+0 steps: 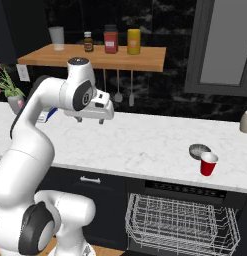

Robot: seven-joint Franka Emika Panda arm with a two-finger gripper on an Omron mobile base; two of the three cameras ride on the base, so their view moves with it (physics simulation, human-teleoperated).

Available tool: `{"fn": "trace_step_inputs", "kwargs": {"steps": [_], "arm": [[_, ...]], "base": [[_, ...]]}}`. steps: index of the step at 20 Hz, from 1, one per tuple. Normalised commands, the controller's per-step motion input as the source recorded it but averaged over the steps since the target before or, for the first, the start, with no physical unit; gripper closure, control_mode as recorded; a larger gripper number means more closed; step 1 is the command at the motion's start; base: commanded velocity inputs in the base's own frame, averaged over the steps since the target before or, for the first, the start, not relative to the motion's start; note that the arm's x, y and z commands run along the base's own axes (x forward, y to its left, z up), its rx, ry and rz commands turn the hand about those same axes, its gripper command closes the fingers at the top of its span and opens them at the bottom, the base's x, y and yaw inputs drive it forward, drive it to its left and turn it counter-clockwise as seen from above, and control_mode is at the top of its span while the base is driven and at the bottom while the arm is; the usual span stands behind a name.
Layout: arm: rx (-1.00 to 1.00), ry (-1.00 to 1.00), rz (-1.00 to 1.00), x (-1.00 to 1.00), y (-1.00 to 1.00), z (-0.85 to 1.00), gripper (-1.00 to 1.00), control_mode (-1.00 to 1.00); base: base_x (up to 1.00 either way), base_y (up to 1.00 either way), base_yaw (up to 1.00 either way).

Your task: Pick up the cup and bowl from the counter, place them in the dishwasher, and close the dishwasher door.

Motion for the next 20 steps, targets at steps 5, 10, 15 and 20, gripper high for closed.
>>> {"fn": "trace_step_inputs", "kwargs": {"steps": [5,10,15,20], "arm": [[-0.05,0.03,0.0,0.05,-0.66,-0.26,-1.0,-1.0],[-0.01,0.0,-0.02,0.0,-0.55,-0.26,-1.0,-1.0],[-0.01,0.0,-0.01,0.0,-0.33,-0.15,-1.0,-1.0],[0.02,0.01,-0.02,0.01,-0.18,0.0,-1.0,-1.0]], "base": [[0.0,0.0,0.0],[0.0,0.0,0.0],[0.0,0.0,0.0],[0.0,0.0,0.0]]}}
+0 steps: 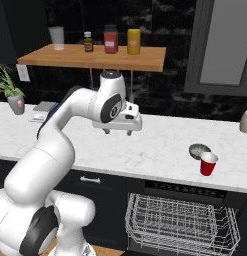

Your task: Pick up the cup and bowl from the counter, place them in the dishwasher, and close the dishwasher door.

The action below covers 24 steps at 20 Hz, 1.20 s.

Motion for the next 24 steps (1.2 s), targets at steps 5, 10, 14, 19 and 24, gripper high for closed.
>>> {"fn": "trace_step_inputs", "kwargs": {"steps": [5,10,14,19,24], "arm": [[-0.02,0.04,0.0,0.01,-0.43,0.02,-1.0,-1.0],[0.0,0.0,0.0,0.0,-0.75,0.19,-1.0,-1.0],[0.0,0.03,0.0,0.0,-0.47,0.22,-1.0,-1.0],[-0.1,0.12,-0.03,0.0,-0.19,0.08,-1.0,-1.0],[-0.17,0.16,0.0,0.14,-0.21,0.0,-1.0,-1.0]], "base": [[0.0,0.0,0.0],[0.0,0.0,0.0],[0.0,0.0,0.0],[0.0,0.0,0.0],[0.0,0.0,0.0]]}}
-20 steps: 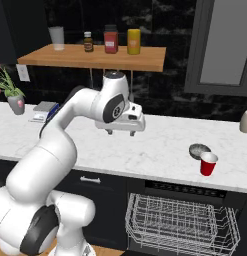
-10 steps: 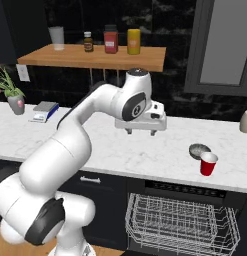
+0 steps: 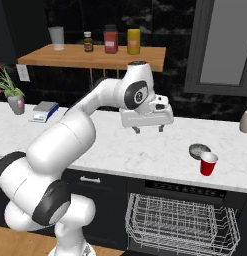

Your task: Pick up the cup and bowl from the counter, place them in the dishwasher, and close the dishwasher door.

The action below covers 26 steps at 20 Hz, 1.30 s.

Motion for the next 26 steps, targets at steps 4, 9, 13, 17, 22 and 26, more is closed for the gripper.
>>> {"fn": "trace_step_inputs", "kwargs": {"steps": [4,9,13,17,22,26], "arm": [[-0.2,0.27,0.0,0.52,-0.34,0.0,-1.0,-1.0],[-0.16,0.2,0.0,0.26,-0.47,0.0,-1.0,-1.0],[-0.03,0.04,0.0,0.01,-0.27,0.0,-1.0,-1.0],[0.0,0.01,0.0,0.04,0.0,0.0,-1.0,-1.0],[0.02,0.01,0.0,0.75,-0.51,-0.11,-1.0,-1.0],[0.14,0.0,-0.02,0.49,-0.89,-0.2,-1.0,-1.0]], "base": [[0.0,0.0,0.0],[0.0,0.0,0.0],[0.0,0.0,0.0],[0.0,0.0,0.0],[0.0,0.0,0.0],[0.0,0.0,0.0]]}}
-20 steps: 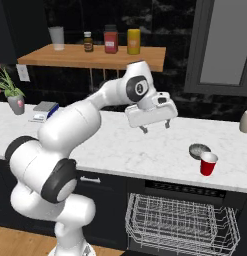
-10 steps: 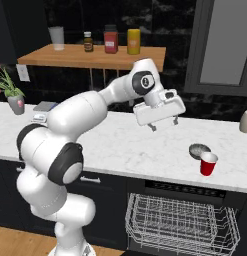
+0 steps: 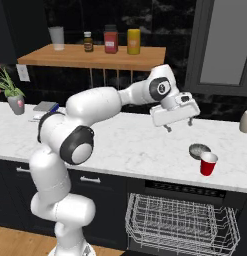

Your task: Pick up the cup and bowl from the counter, place them in the dishwasher, and close the dishwasher door.

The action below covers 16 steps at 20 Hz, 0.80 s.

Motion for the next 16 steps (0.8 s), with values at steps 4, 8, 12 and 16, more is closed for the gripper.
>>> {"fn": "trace_step_inputs", "kwargs": {"steps": [4,8,12,16], "arm": [[0.32,0.03,-0.04,-0.01,-0.54,-0.09,-1.0,-1.0],[0.06,-0.01,0.0,0.11,0.16,-0.39,-1.0,-1.0],[0.0,0.0,0.0,0.2,-0.15,-0.37,-1.0,-1.0],[0.11,-0.08,-0.01,0.12,-0.6,-0.29,-1.0,-1.0]], "base": [[0.0,0.0,0.0],[0.0,0.0,0.0],[0.0,0.0,0.0],[0.0,0.0,0.0]]}}
